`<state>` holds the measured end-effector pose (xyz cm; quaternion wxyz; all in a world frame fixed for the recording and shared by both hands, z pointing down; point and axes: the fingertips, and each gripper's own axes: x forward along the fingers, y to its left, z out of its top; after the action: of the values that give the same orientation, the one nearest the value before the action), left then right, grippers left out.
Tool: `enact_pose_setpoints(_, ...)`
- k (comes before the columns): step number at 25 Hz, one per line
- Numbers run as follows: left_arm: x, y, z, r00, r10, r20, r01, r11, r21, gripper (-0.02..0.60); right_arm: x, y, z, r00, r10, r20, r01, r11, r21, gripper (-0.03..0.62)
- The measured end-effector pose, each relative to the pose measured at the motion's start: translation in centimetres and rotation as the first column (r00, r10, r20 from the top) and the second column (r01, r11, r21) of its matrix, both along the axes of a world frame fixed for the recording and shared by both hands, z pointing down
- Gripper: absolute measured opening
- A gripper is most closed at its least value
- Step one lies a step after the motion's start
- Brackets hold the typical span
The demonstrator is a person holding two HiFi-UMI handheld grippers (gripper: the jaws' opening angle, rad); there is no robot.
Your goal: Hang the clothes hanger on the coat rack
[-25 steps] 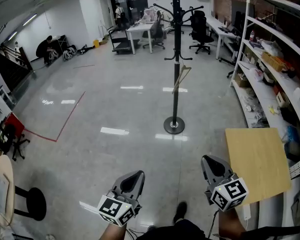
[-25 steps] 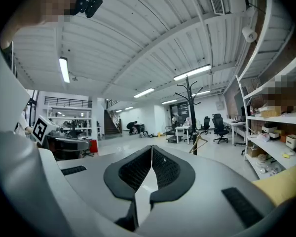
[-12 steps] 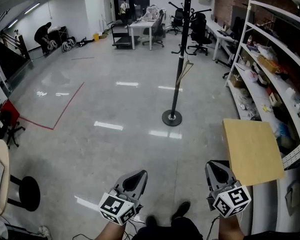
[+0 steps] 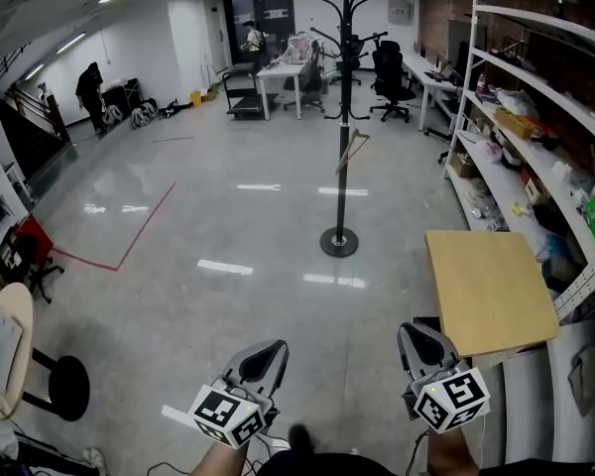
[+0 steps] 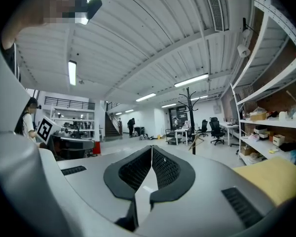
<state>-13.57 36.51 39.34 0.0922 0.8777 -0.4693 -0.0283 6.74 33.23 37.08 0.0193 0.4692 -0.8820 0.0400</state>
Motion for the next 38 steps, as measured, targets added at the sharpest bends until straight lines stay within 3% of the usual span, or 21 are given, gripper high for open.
enact_pose_setpoints(6, 5.4, 4.6, 0.2, 0.999, 0.024, 0.027, -0.023, 0.999, -0.027, 0.0, 6.1, 5.2, 1.1, 1.0, 0.012, 0.002, -0.012, 1.0, 0.0, 0.008)
enact_pose_setpoints(13, 8.1, 8.5, 1.0, 0.998, 0.044, 0.036, -0.042, 0.997, -0.068, 0.0, 8.1, 9.2, 1.9, 1.0, 0.021, 0.004, -0.021, 1.0, -0.022, 0.008)
enact_pose_setpoints(18, 6.6, 9.6, -0.2, 0.998, 0.053, 0.045, -0.052, 0.998, -0.029, 0.0, 7.4, 9.4, 0.3, 0.999, 0.047, -0.006, -0.047, 0.999, 0.001, 0.007)
enact_pose_setpoints(24, 1.9, 10.2, -0.6, 0.999, 0.01, 0.047, -0.01, 1.0, -0.009, 0.0, 4.0, 10.1, 0.1, 0.999, 0.046, -0.023, -0.046, 0.999, 0.004, 0.006)
enact_pose_setpoints(38, 0.1, 10.5, -1.0, 0.999, 0.018, 0.042, -0.019, 1.0, 0.007, 0.0, 1.9, 9.6, -1.5, 0.998, 0.054, -0.025, -0.054, 0.998, 0.028, 0.006)
